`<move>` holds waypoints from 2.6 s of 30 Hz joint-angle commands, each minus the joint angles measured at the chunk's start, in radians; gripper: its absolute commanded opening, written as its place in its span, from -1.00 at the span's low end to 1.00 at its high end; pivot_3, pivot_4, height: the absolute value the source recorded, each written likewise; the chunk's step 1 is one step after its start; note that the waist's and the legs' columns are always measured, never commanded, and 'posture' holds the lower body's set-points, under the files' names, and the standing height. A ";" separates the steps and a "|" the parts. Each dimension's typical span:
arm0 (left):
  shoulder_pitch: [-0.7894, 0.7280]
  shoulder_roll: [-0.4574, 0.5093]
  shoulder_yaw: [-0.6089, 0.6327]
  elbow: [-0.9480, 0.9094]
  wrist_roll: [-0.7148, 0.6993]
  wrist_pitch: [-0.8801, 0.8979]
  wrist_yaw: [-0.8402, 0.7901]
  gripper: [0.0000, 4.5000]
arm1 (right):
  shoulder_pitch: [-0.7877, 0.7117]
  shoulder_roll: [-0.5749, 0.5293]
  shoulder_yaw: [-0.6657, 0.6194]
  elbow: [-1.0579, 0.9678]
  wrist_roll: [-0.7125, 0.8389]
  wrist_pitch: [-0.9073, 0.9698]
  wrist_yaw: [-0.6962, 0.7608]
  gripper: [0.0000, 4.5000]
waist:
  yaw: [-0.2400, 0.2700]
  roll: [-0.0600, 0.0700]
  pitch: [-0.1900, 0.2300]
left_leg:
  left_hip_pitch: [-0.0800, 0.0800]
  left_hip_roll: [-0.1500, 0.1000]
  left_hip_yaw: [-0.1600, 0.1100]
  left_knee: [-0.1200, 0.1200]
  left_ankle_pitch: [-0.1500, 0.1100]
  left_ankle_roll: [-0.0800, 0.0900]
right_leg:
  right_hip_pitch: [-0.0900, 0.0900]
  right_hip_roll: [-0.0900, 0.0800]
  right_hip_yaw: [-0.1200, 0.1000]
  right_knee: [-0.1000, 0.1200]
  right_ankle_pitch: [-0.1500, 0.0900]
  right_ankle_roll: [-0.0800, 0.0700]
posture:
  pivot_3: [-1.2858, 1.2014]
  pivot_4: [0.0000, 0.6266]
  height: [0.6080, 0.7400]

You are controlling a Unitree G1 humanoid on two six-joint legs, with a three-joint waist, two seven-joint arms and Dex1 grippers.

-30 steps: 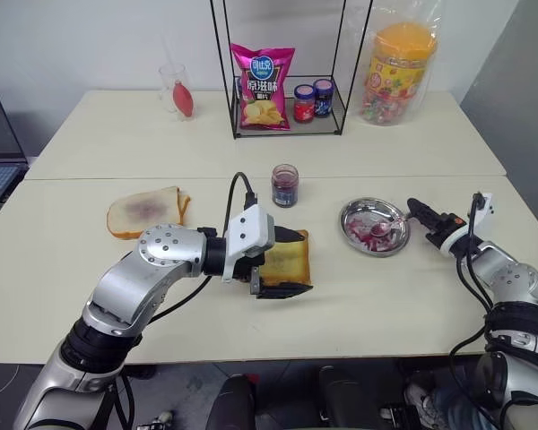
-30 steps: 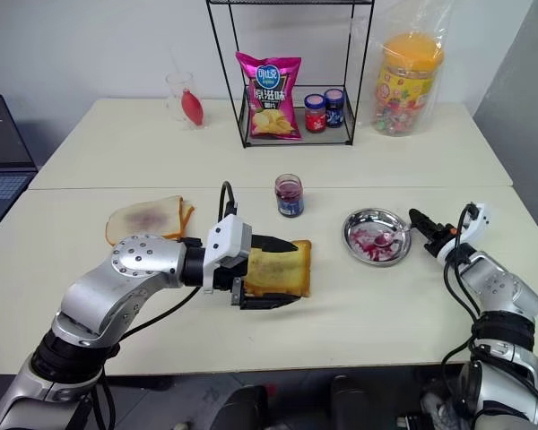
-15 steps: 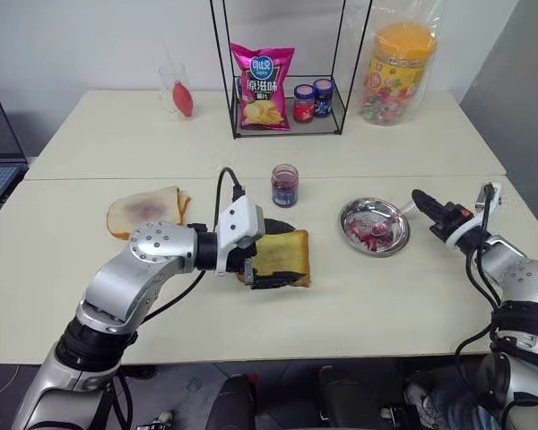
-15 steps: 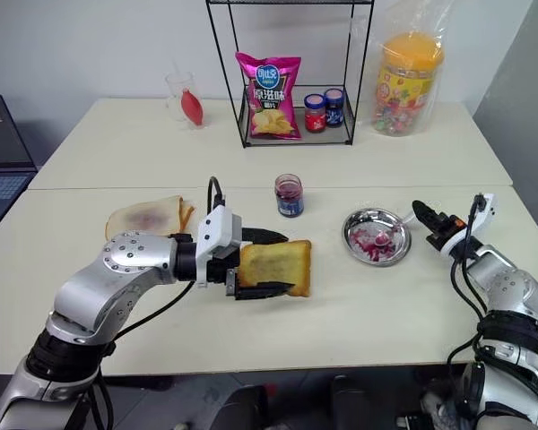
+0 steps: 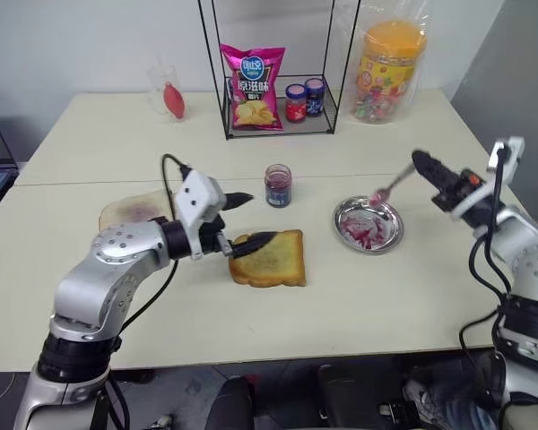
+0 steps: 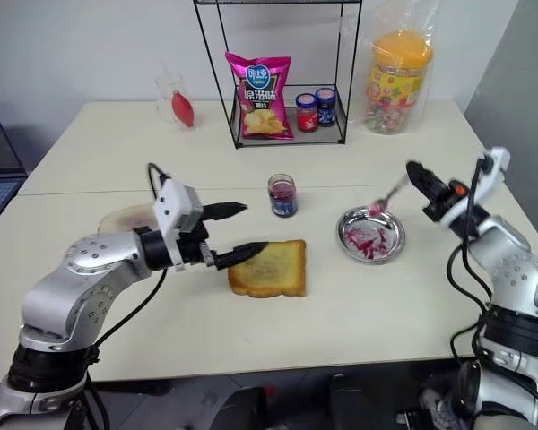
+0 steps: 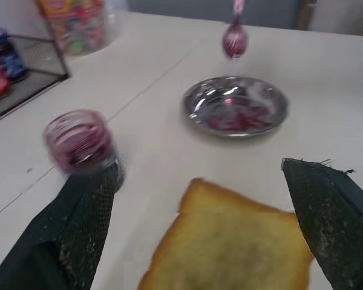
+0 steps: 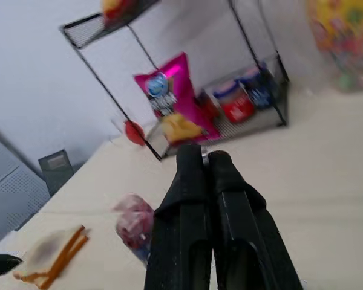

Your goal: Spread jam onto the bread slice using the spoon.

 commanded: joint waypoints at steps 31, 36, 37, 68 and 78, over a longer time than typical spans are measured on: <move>0.024 -0.033 0.058 -0.070 0.001 0.031 0.159 1.00 | -0.459 0.322 0.430 0.898 -0.664 -0.843 0.162 -0.97 | 0.018 0.000 0.000 | -0.001 0.000 0.000 -0.001 0.000 0.000 | -0.001 -0.001 -0.001 -0.001 0.004 -0.006 | 0.03 -0.52 1.00; 0.026 -0.033 0.058 -0.058 0.007 0.019 0.156 1.00 | -0.460 0.341 0.405 0.961 -0.666 -0.833 0.150 -0.97 | 0.018 0.000 0.000 | -0.001 0.000 0.000 -0.001 0.000 0.000 | -0.001 -0.001 -0.001 -0.001 0.004 -0.006 | 0.03 -0.52 1.00; 0.026 -0.034 0.059 -0.056 0.007 0.018 0.156 1.00 | -0.461 0.345 0.396 0.970 -0.661 -0.822 0.148 -0.97 | 0.018 0.000 0.000 | -0.001 0.000 0.000 -0.001 0.000 0.000 | -0.001 -0.001 -0.001 -0.001 0.004 -0.006 | 0.03 -0.52 1.00; 0.003 -0.024 0.041 0.051 0.059 -0.058 0.125 1.00 | -0.516 0.387 0.021 0.884 -0.304 -0.325 -0.009 -0.97 | 0.017 0.000 0.000 | -0.002 0.000 0.000 -0.001 0.000 0.000 | -0.001 -0.001 -0.001 -0.001 0.004 -0.006 | 0.03 -0.52 1.00; -0.006 -0.026 0.037 0.059 0.063 -0.063 0.121 1.00 | -0.509 0.385 0.020 0.869 -0.300 -0.316 -0.030 -0.97 | 0.016 0.000 0.000 | -0.002 0.000 0.000 -0.001 0.000 0.000 | -0.001 -0.001 -0.001 -0.001 0.004 -0.006 | 0.03 -0.52 1.00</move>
